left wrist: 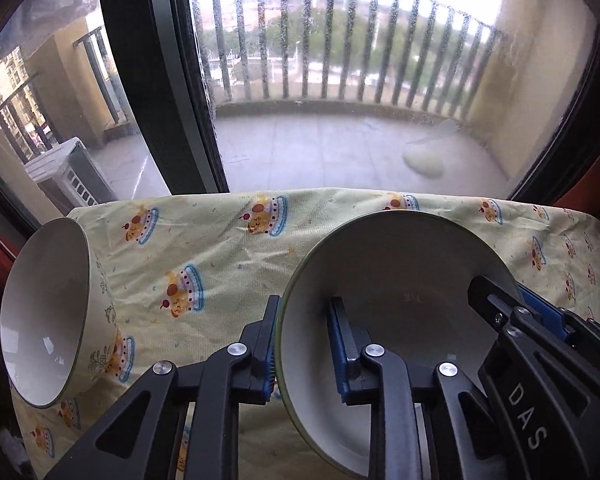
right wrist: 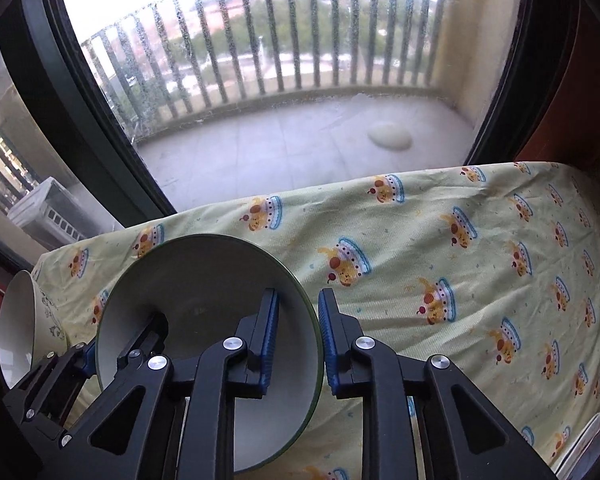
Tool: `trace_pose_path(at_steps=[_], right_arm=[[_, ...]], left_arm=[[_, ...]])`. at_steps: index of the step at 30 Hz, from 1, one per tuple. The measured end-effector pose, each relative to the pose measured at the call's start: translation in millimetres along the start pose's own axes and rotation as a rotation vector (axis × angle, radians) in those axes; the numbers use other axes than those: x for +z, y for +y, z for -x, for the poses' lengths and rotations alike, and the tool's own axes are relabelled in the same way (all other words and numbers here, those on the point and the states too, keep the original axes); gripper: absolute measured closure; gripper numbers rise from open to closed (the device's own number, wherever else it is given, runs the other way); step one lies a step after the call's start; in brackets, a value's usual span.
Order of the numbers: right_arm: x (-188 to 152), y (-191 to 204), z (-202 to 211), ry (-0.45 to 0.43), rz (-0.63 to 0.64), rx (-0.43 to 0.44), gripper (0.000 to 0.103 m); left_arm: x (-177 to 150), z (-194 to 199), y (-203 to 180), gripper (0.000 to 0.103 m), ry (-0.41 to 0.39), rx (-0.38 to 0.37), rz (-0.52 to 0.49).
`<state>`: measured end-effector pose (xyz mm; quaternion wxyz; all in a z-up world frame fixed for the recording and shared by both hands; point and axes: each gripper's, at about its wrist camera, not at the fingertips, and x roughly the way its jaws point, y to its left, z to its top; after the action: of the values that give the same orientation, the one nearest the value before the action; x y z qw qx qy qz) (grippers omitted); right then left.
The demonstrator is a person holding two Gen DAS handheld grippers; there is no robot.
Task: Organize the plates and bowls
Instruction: 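Lift the cream bowl with both grippers and carry it toward the plate stack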
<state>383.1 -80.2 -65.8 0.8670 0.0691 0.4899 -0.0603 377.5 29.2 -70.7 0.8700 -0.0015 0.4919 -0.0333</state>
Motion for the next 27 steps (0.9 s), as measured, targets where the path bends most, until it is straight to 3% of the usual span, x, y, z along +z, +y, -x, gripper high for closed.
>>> trace_pose_path(at_steps=[13,27], right_arm=[[-11.2,-1.3,14.4,0.019,0.02,0.006,0.081],[-31.6,-24.8,54.6,0.03,0.011,0.022,0.081]], left_arm=[[-12.7,13.7,-5.6,0.083,0.031,0.01,-0.01],[-36.6,54.2,-24.8,0.082,0.024,0.024,0.007]])
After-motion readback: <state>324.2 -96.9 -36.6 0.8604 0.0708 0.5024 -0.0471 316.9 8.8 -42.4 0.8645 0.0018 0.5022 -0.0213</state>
